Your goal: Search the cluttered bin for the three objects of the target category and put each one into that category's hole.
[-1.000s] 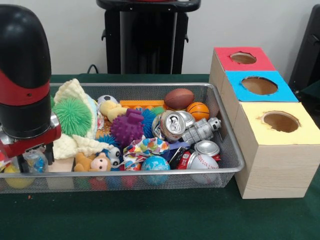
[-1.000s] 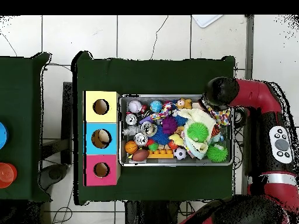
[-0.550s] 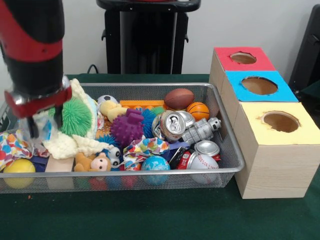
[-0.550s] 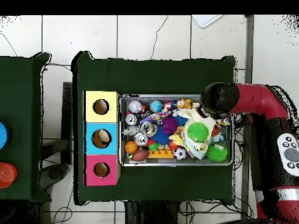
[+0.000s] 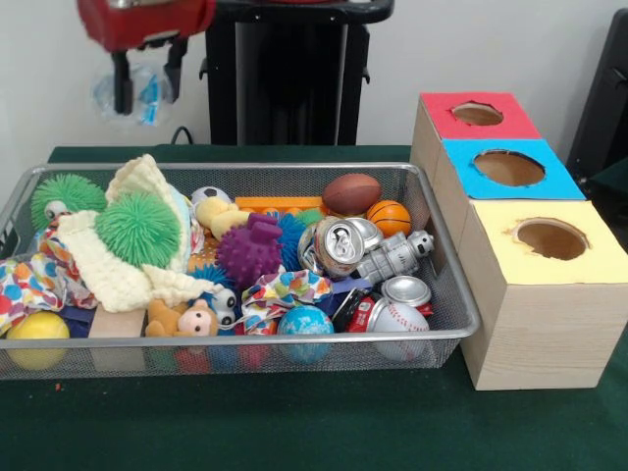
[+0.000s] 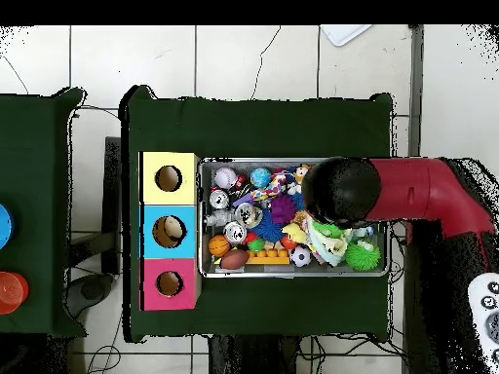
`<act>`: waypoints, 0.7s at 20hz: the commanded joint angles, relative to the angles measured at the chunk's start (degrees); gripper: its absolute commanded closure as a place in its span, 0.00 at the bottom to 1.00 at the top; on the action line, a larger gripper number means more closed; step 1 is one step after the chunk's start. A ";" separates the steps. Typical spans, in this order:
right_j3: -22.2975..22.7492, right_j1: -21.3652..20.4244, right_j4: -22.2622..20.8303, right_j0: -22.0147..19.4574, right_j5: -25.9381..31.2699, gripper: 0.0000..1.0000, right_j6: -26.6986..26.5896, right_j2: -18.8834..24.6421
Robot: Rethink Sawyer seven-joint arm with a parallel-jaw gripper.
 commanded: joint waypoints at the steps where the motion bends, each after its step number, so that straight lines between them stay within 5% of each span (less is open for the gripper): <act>1: 19.38 -5.54 9.94 2.30 -7.86 1.00 21.27 -4.61; 4: 21.92 -5.77 12.83 3.71 -10.33 1.00 23.37 -6.05; 5: 26.12 -6.65 15.31 5.89 -15.12 1.00 28.69 -7.39; 9: 31.97 -6.56 19.43 10.64 -24.34 1.00 34.64 -10.64; 14: 33.80 -6.18 23.04 16.77 -28.20 1.00 39.59 -14.61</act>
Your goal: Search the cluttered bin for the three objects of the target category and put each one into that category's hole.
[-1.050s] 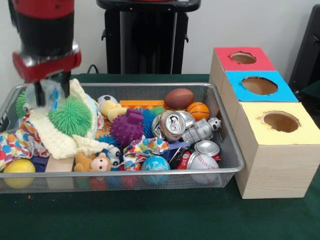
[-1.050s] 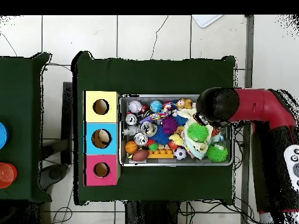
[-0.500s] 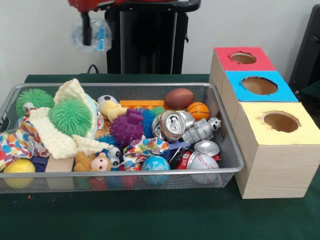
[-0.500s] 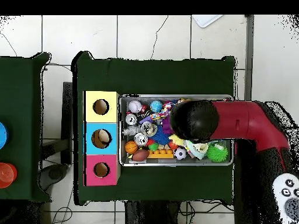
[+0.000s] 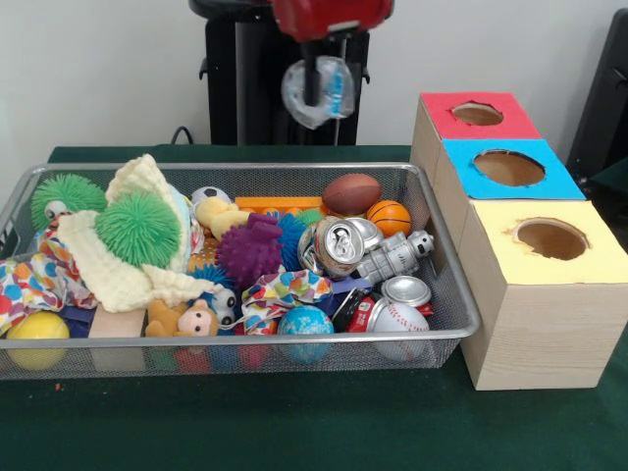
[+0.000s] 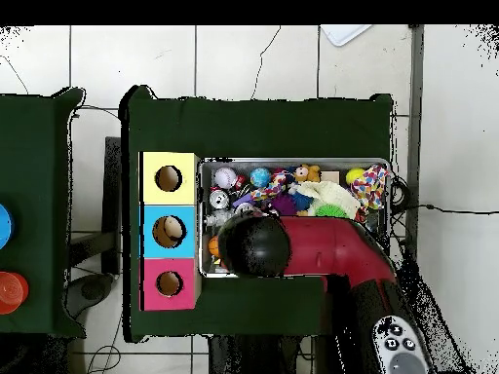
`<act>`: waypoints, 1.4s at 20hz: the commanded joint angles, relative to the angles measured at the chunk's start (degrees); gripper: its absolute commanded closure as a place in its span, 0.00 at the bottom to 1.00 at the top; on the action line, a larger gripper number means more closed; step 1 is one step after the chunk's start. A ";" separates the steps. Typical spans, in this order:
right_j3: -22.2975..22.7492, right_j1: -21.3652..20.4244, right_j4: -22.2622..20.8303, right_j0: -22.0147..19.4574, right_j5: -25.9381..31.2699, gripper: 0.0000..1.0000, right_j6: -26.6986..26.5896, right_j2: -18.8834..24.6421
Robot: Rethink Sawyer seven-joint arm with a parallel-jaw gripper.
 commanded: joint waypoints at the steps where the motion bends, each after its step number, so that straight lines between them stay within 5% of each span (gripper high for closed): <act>1: 12.99 -0.08 6.01 6.68 -4.00 1.00 25.79 -6.91; 13: 10.95 -2.04 10.02 20.51 1.87 1.00 37.93 -11.73; 18: 10.85 -2.97 12.05 22.96 3.11 1.00 39.18 -12.64; 28: 4.34 6.95 14.41 29.01 -3.94 1.00 43.97 -14.42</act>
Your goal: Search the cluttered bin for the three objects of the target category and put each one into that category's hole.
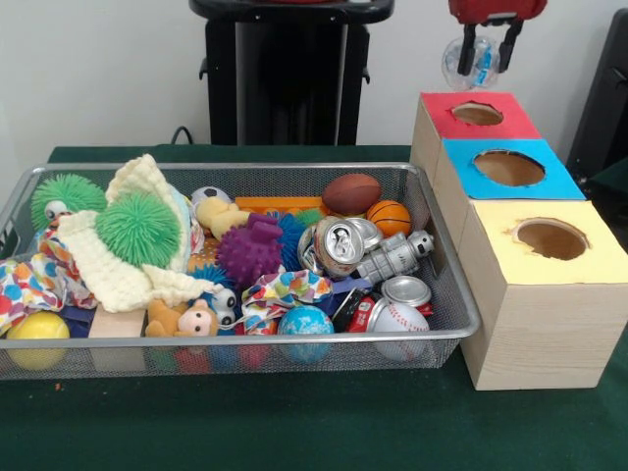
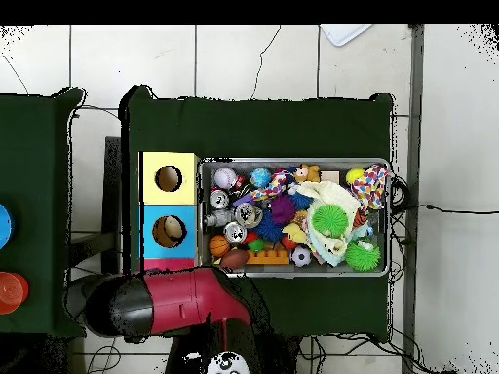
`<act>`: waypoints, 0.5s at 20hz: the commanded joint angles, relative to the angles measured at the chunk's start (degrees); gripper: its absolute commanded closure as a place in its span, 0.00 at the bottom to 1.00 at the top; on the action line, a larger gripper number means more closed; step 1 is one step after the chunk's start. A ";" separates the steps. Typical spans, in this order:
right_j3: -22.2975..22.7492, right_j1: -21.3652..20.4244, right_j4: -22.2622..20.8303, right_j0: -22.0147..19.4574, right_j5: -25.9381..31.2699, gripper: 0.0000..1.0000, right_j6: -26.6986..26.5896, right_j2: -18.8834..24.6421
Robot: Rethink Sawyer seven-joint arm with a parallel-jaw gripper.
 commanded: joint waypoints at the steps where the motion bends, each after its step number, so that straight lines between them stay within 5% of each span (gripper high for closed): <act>1: -4.43 7.47 3.48 2.33 -1.82 1.00 18.11 -2.25; 10: -5.48 14.01 3.20 3.95 -10.18 1.00 17.73 -4.17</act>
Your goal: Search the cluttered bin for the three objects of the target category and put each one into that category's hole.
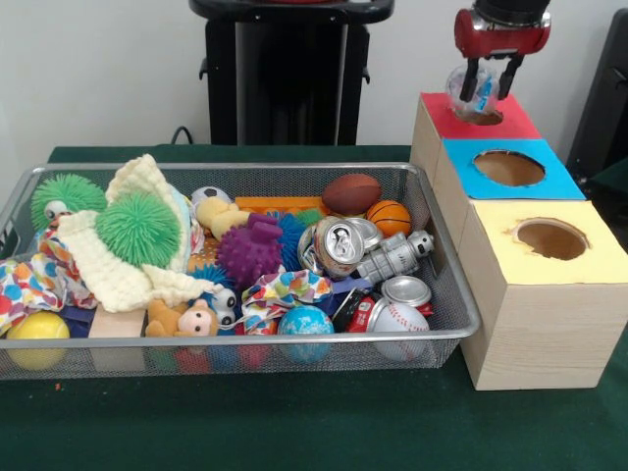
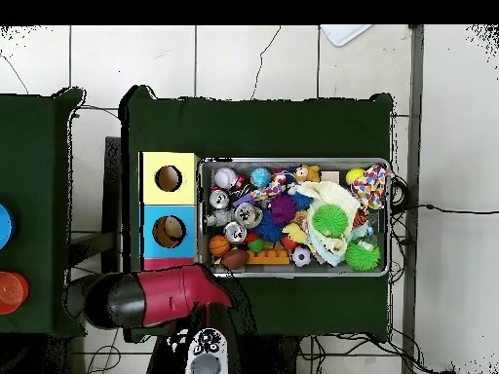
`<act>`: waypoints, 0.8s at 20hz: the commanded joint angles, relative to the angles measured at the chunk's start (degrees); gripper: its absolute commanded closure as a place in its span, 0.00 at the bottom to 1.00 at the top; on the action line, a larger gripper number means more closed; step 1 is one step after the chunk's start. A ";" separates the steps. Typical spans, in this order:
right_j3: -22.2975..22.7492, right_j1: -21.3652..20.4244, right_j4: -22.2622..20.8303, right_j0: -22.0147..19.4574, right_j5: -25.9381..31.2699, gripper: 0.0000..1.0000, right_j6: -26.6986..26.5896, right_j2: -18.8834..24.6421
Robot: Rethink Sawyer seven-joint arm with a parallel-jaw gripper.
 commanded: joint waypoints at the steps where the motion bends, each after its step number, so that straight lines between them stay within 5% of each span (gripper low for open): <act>1: -4.00 6.91 2.40 -0.22 -7.88 1.00 15.14 -1.81; 11: -9.59 8.51 3.86 2.30 -2.97 1.00 14.36 -4.59; 16: -17.36 9.90 4.56 4.04 4.95 1.00 14.81 -6.47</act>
